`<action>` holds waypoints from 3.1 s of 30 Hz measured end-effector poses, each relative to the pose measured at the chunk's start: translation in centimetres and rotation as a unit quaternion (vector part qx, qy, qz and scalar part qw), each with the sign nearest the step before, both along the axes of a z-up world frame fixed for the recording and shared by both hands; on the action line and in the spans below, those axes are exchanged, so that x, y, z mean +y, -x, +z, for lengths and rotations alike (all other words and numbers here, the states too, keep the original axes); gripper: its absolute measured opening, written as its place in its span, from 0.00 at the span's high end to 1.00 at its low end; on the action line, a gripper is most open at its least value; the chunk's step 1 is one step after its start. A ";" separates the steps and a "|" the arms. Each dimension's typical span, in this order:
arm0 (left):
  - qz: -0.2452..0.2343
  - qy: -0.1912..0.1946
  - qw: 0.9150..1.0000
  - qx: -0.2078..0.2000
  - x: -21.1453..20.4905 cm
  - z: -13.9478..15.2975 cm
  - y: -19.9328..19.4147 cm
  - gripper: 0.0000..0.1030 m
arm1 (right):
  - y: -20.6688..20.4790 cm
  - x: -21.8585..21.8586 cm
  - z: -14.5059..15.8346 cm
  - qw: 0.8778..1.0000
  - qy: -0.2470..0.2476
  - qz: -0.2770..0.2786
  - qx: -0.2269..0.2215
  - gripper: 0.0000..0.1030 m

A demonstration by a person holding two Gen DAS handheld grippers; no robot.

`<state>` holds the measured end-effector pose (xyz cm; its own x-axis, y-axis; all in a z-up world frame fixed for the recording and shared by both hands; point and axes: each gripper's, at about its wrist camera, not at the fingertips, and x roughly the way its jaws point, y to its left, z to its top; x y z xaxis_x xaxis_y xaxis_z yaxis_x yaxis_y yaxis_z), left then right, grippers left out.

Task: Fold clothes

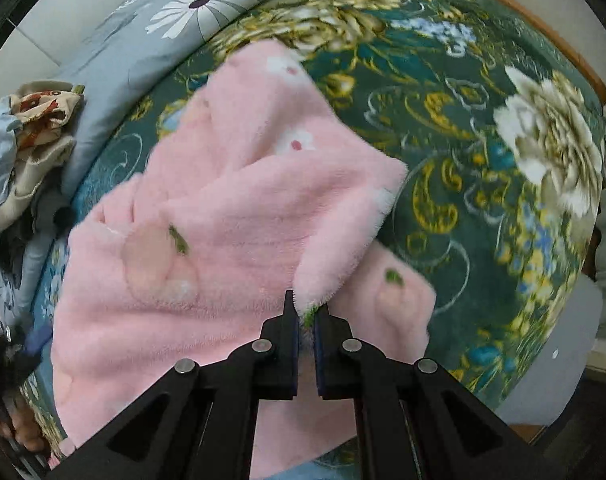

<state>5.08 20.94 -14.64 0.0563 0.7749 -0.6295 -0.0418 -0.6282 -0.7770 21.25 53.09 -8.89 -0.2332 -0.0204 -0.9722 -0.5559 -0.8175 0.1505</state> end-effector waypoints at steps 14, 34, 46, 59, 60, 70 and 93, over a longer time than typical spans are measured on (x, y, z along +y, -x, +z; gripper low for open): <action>-0.105 0.110 0.988 0.017 10.2 -3.6 1.8 0.48 | -0.5 0.2 1.2 0.999 0.006 0.019 0.027 0.94; -0.016 0.091 0.983 0.161 -1.1 5.8 1.3 0.97 | 2.2 -3.5 5.4 0.997 -0.016 0.053 0.062 0.94; 0.287 0.318 0.868 0.251 -39.6 14.2 -3.6 0.98 | 11.6 -15.5 7.9 0.968 0.020 0.213 0.133 0.57; 0.399 0.381 0.829 0.094 -49.9 4.1 -7.4 0.97 | 7.4 -7.0 3.1 0.994 0.006 0.090 0.060 0.50; 0.403 0.379 0.827 0.098 -49.9 4.6 -7.5 0.97 | 7.0 -6.2 2.9 0.995 0.008 0.076 0.057 0.50; 0.411 0.364 0.829 0.106 -49.4 7.0 -8.3 0.97 | 13.7 -5.1 1.0 0.991 0.085 0.009 0.104 0.46; 0.479 0.274 0.828 0.099 -52.2 13.6 -16.2 0.97 | 8.2 -3.8 15.6 0.967 -0.005 -0.035 0.254 0.94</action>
<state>21.25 -31.24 -1.06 -0.5655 -0.0004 -0.8247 0.5863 -0.7034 -0.4017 13.07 49.29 6.75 -0.6806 0.0224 -0.7323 -0.4672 -0.7832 0.4103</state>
